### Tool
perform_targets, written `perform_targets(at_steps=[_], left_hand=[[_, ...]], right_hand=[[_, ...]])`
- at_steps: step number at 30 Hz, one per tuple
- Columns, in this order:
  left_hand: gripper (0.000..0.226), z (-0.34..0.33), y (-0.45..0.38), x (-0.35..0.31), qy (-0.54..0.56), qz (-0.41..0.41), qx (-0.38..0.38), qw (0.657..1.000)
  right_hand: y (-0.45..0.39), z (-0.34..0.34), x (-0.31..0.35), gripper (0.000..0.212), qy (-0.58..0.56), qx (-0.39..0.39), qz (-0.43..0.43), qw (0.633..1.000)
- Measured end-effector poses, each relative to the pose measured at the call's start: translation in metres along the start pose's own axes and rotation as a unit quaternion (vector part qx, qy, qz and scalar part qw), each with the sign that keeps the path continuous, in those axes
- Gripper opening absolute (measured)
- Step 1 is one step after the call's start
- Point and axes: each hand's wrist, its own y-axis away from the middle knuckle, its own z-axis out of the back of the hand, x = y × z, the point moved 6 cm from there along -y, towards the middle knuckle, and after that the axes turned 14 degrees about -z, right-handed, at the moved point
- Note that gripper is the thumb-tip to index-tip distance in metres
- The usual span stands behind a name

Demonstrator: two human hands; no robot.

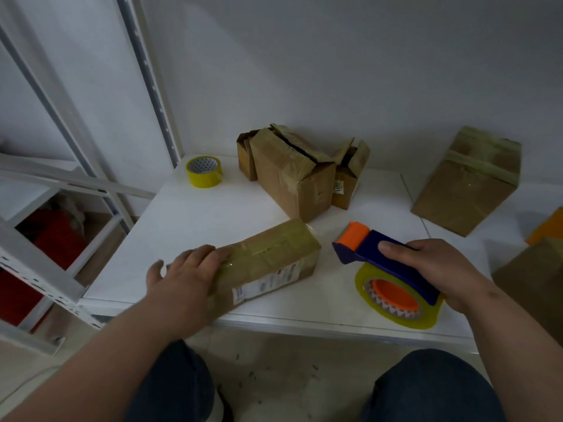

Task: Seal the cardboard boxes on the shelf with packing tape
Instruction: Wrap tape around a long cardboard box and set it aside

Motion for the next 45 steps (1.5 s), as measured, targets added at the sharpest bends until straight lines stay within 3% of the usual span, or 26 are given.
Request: perform_targets(at_steps=[3,6,9,12,15,17,18,21,27,31,34,36,37,38,40,41,45], left_hand=[[0.089,0.007,-0.01,0.015,-0.077,-0.03,0.021,0.996],[0.092,0.016,-0.023,0.022,-0.143,-0.088,-0.023,0.986],[0.095,0.023,-0.034,0.029,-0.162,-0.086,-0.047,0.982],[0.099,0.025,-0.05,0.029,-0.074,-0.048,-0.109,0.99],[0.069,0.026,-0.055,0.013,0.154,-0.005,-0.229,0.961],[0.055,0.024,-0.047,-0.012,0.139,-0.012,-0.287,0.948],[0.064,0.021,-0.041,-0.027,0.114,-0.013,-0.29,0.95],[0.088,0.004,-0.023,-0.072,0.057,-0.017,-0.178,0.982],[0.079,-0.02,-0.027,-0.07,-0.033,-0.117,-0.123,0.985],[0.079,-0.015,-0.038,-0.051,-0.009,-0.186,-0.072,0.98],[0.099,-0.01,-0.039,-0.044,-0.012,-0.174,-0.003,0.985],[0.109,-0.002,-0.031,-0.046,0.087,-0.141,-0.005,0.986],[0.105,0.007,-0.025,-0.049,0.196,-0.113,-0.038,0.973],[0.096,0.016,-0.018,-0.051,0.334,-0.077,-0.083,0.936],[0.074,0.026,-0.008,-0.056,0.572,-0.021,-0.151,0.806],[0.068,0.024,-0.007,-0.059,0.612,-0.006,-0.147,0.777],[0.06,0.013,-0.004,-0.079,0.685,0.002,-0.044,0.727]], right_hand=[[0.0,0.003,-0.005,0.056,-0.027,-0.006,0.001,1.0],[0.002,0.003,-0.003,0.055,-0.043,0.0,0.009,0.999],[0.003,0.001,0.001,0.056,-0.056,0.003,0.016,0.998],[0.003,-0.004,0.003,0.058,-0.067,0.002,0.019,0.998],[0.002,-0.011,0.004,0.06,-0.06,-0.001,0.025,0.998],[0.003,-0.016,0.004,0.059,-0.049,-0.004,0.033,0.998],[0.003,-0.019,0.004,0.058,-0.046,-0.003,0.037,0.998],[0.002,-0.024,0.001,0.056,-0.048,-0.003,0.035,0.998],[0.006,-0.035,-0.001,0.056,-0.046,0.008,0.034,0.998],[0.014,-0.04,0.002,0.052,-0.042,0.021,0.051,0.998],[0.022,-0.041,0.007,0.054,-0.043,0.024,0.081,0.995],[0.028,-0.04,0.009,0.057,-0.041,0.024,0.105,0.993],[0.031,-0.039,0.011,0.059,-0.038,0.024,0.115,0.992],[0.033,-0.039,0.012,0.062,-0.034,0.026,0.123,0.991],[0.036,-0.039,0.014,0.065,-0.031,0.033,0.137,0.99],[0.039,-0.04,0.016,0.066,-0.03,0.039,0.147,0.988],[0.049,-0.047,0.026,0.077,-0.004,0.064,0.189,0.98]])
